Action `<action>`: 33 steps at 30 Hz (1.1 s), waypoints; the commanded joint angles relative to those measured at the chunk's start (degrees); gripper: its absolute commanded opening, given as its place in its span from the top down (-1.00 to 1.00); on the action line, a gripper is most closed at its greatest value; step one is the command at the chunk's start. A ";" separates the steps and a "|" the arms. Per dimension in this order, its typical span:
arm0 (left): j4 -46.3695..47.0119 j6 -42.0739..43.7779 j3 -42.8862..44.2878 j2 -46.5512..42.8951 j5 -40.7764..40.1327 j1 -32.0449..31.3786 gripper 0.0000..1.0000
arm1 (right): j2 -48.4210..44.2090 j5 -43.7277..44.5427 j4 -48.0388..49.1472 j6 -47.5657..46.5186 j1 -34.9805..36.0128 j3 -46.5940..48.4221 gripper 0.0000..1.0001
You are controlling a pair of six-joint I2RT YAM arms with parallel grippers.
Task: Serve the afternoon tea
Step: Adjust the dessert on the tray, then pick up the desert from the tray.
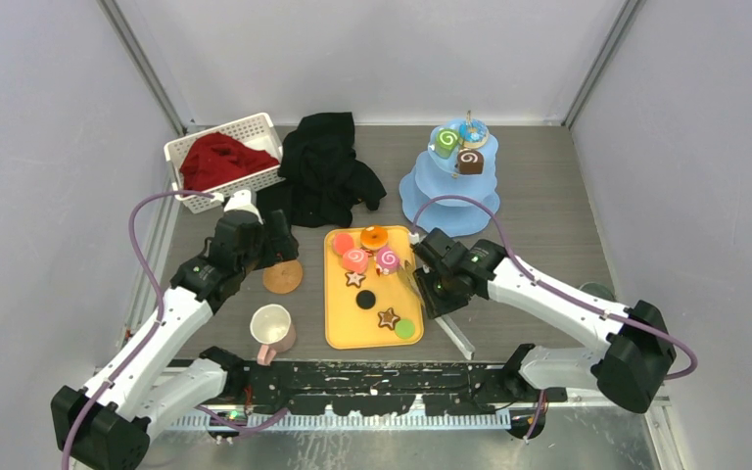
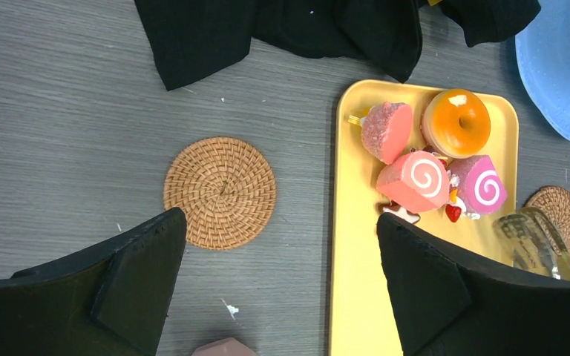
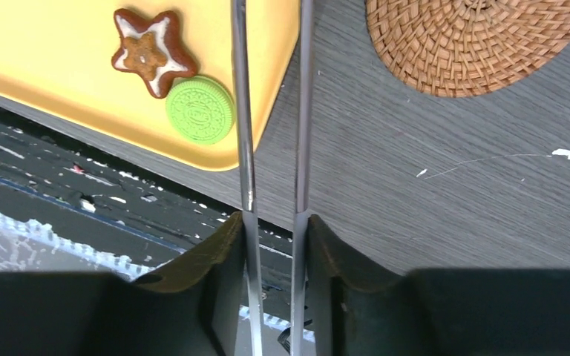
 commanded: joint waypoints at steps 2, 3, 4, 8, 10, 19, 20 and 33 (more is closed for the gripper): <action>1.89 -0.85 0.74 -0.24 -0.20 0.17 -0.99 | 2.20 2.34 1.56 -1.06 0.13 2.28 0.17; 1.51 -0.70 1.04 -0.16 -0.41 0.17 -0.99 | 2.36 2.48 1.79 -1.23 0.13 2.28 0.16; 1.28 -0.59 1.21 -0.24 -0.67 0.17 -0.99 | 2.45 2.42 2.03 -1.45 0.13 2.19 0.15; 1.38 -0.45 1.03 -0.85 -1.07 0.17 -0.99 | 2.37 2.13 2.55 -2.18 0.14 1.86 0.11; 1.70 -0.54 0.90 -0.75 -1.09 0.17 -0.99 | 1.88 2.09 3.84 -2.55 0.13 1.51 0.05; 1.38 -0.50 2.94 0.39 -1.08 0.10 -0.99 | 5.23 0.36 7.78 -6.53 0.03 4.12 -0.07; 1.33 -0.46 2.96 0.30 -1.23 0.16 -0.99 | 5.60 0.73 7.81 -6.89 -0.01 4.41 -0.07; 1.06 -0.46 2.65 -0.11 -1.43 0.17 -0.99 | 8.33 -3.35 11.92 -7.32 -0.53 5.35 -0.07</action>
